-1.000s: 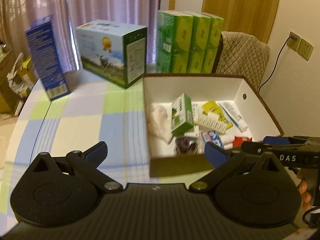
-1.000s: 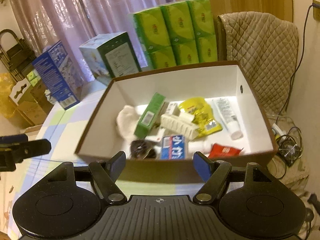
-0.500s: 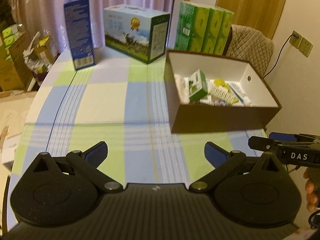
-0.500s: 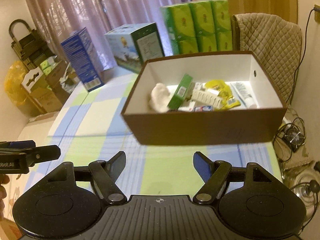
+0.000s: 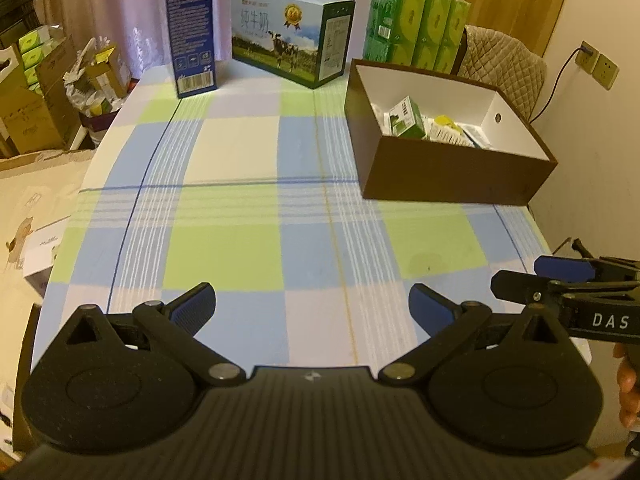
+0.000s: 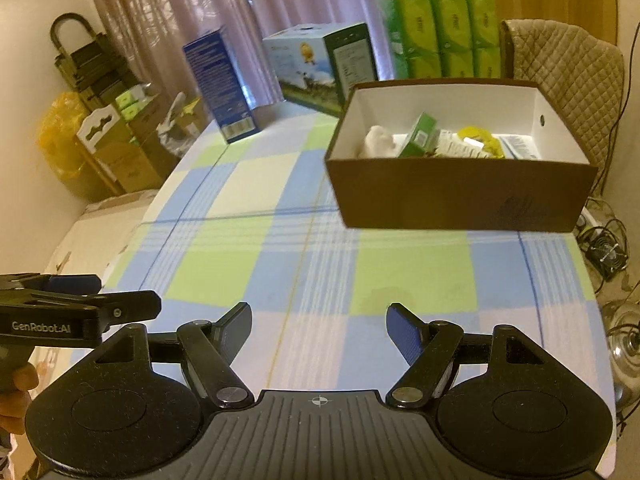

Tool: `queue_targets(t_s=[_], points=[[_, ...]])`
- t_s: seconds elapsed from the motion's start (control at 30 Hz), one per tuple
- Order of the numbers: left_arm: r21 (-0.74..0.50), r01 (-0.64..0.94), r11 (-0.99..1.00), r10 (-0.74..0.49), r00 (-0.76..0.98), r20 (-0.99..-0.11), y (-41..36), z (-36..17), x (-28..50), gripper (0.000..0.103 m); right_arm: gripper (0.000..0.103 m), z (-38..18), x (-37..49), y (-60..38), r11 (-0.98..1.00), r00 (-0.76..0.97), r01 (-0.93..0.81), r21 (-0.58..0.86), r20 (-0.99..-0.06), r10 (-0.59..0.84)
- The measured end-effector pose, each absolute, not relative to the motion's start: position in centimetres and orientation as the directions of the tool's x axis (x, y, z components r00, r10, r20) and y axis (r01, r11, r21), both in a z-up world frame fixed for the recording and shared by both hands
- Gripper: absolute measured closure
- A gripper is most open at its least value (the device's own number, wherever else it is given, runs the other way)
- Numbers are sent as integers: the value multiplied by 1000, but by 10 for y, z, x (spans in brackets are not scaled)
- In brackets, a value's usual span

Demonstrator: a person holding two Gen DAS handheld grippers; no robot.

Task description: Organize objects

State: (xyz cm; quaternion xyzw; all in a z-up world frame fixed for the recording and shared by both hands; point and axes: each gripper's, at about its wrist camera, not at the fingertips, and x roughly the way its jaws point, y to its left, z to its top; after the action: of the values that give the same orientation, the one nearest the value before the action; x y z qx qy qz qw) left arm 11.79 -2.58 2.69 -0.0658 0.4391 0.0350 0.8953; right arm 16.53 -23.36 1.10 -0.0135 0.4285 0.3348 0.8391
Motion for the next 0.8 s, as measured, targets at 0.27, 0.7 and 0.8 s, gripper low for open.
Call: queue_targets(t_s=[0.27, 0.7, 0.8], points=[[-83, -133, 988, 12, 593, -805, -21, 19, 84, 1, 31, 5, 132, -229, 761, 387, -592, 265, -735, 556], [-80, -154, 985, 25, 587, -809, -16, 17, 57, 1, 32, 1, 104, -224, 748, 368, -610, 262, -742, 560], [-79, -155, 985, 27, 587, -809, -15, 17, 55, 1, 31, 0, 102, -223, 747, 365, -611, 263, -744, 560]])
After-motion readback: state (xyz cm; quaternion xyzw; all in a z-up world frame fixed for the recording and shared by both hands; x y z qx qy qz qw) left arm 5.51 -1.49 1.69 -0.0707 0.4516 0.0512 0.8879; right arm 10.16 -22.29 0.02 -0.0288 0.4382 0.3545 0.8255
